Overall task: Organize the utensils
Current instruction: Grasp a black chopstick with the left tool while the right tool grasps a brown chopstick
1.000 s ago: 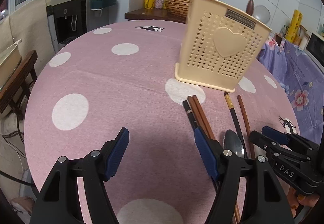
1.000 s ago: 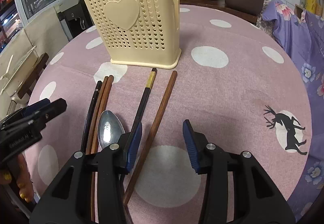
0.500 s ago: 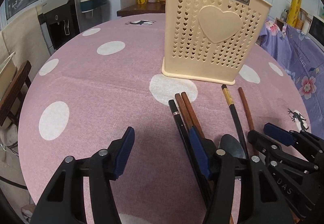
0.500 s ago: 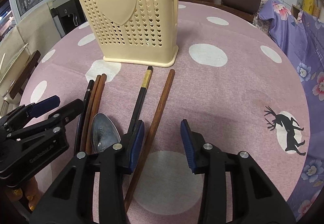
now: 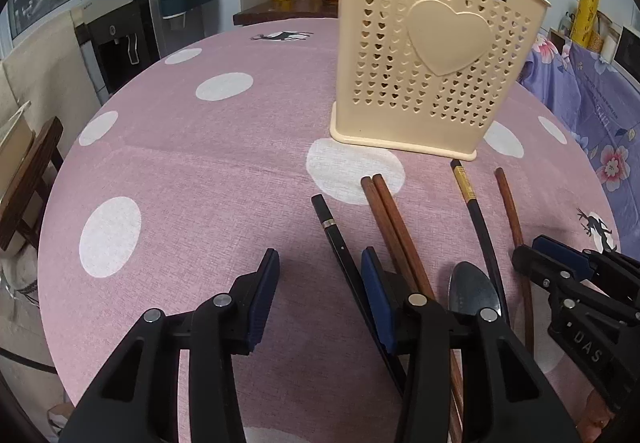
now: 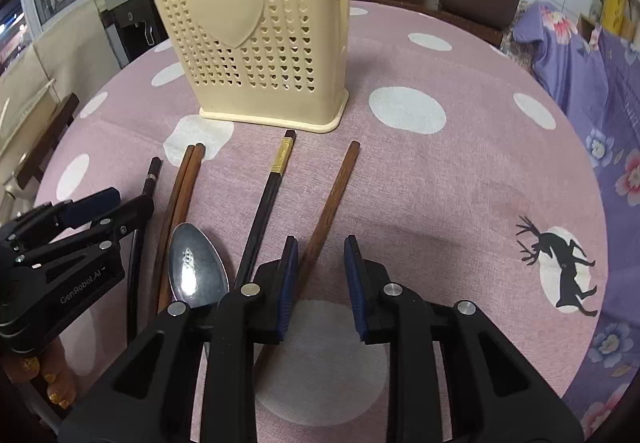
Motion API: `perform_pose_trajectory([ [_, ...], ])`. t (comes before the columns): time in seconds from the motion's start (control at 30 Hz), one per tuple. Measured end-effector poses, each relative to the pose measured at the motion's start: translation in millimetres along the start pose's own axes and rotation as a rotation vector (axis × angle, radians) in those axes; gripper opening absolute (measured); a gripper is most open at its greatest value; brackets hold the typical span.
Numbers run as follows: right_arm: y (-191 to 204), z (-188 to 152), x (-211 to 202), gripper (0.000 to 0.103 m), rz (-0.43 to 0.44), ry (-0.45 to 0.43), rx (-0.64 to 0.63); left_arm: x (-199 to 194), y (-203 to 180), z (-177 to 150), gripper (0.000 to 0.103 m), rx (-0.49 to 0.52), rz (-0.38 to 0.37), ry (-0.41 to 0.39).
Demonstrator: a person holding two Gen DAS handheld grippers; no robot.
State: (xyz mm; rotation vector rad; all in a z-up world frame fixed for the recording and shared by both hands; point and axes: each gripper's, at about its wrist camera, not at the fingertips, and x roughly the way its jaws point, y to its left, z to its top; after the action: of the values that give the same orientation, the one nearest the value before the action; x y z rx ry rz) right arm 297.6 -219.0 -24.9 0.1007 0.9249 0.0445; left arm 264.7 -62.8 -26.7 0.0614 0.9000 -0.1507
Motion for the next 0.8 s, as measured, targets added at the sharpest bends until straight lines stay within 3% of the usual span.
perform_pose_trajectory([
  [0.23, 3, 13, 9, 0.025, -0.039, 0.005, 0.014, 3, -9, 3, 0.042, 0.0, 0.019, -0.001],
  [0.33, 5, 21, 15, 0.025, -0.054, 0.013, 0.015, 4, -11, 3, 0.033, 0.004, 0.037, -0.005],
  [0.63, 10, 38, 28, 0.025, -0.086, 0.017, 0.015, 6, -9, 9, 0.02, -0.005, 0.043, 0.003],
  [0.8, 10, 42, 32, 0.019, -0.1, 0.006, 0.026, 6, -9, 9, 0.014, -0.003, 0.04, 0.001],
])
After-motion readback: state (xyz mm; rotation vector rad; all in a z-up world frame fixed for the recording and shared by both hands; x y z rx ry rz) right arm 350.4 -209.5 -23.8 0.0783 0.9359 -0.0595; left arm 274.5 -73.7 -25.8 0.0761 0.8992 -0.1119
